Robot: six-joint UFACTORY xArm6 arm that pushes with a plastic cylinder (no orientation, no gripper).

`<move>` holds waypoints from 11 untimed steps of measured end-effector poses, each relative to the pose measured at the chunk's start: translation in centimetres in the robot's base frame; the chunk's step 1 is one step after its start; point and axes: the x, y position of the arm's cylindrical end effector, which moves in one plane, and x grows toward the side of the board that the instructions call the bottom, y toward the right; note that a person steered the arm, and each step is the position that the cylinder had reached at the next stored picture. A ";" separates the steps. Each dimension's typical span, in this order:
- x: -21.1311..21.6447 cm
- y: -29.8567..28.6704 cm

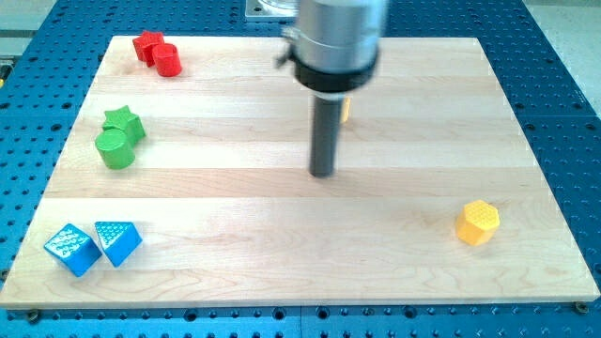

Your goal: Slide the yellow heart vertically above the yellow hexagon

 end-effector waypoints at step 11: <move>1.9 21.1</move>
